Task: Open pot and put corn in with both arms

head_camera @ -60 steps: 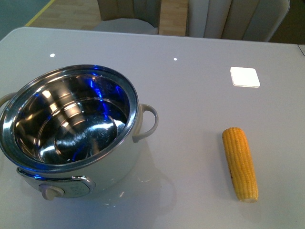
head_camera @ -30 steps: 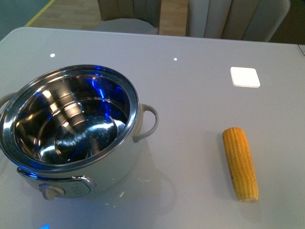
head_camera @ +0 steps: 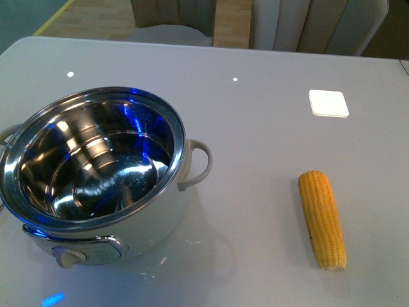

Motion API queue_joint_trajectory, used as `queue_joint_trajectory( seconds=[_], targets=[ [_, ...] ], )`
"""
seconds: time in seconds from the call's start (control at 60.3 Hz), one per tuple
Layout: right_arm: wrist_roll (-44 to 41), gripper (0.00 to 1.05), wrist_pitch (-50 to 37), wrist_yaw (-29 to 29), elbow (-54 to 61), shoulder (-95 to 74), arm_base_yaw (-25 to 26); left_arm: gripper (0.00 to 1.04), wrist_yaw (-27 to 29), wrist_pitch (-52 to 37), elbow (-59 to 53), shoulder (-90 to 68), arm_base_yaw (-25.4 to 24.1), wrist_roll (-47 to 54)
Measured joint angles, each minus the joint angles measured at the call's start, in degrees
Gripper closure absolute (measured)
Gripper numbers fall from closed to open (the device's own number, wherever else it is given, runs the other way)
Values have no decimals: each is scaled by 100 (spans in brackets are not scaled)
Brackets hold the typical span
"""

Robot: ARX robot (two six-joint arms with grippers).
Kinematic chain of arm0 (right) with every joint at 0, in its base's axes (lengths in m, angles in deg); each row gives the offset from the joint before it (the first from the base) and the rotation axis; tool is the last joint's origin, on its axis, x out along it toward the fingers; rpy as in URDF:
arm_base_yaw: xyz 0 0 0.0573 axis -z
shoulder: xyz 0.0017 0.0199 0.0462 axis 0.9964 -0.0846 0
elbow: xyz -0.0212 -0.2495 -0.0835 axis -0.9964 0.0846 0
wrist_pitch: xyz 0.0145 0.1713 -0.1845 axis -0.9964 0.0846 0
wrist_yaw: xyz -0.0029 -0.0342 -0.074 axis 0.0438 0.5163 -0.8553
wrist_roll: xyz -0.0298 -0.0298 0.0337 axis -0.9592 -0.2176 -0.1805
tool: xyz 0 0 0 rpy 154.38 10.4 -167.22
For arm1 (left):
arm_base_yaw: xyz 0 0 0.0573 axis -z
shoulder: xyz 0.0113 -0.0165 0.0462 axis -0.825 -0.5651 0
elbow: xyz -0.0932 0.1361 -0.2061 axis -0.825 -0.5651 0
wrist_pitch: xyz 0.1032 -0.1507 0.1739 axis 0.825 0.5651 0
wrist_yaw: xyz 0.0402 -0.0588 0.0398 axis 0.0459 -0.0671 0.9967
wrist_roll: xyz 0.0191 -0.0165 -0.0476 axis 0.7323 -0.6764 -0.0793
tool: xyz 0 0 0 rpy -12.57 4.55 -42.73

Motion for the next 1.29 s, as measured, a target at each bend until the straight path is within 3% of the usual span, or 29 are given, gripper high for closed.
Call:
queue_joint_trajectory(
  seconds=[0.199, 0.531, 0.995, 1.094, 1.293],
  targets=[
    [0, 9, 2, 0, 0, 0, 0, 58, 26, 0, -28, 0, 4, -24],
    [0, 9, 0, 0, 0, 0, 0, 5, 72, 114, -426, 514, 55, -101],
    [0, 9, 0, 0, 0, 0, 0, 7, -42, 1040, -1384, 3600, 376, -446],
    [0, 9, 0, -2, 0, 0, 0, 7, -44, 1279, -1790, 4688, 649, -802],
    [0, 9, 0, 0, 0, 0, 0, 7, 529, 1853, -2299, 6314, 1429, -1381]
  ],
)
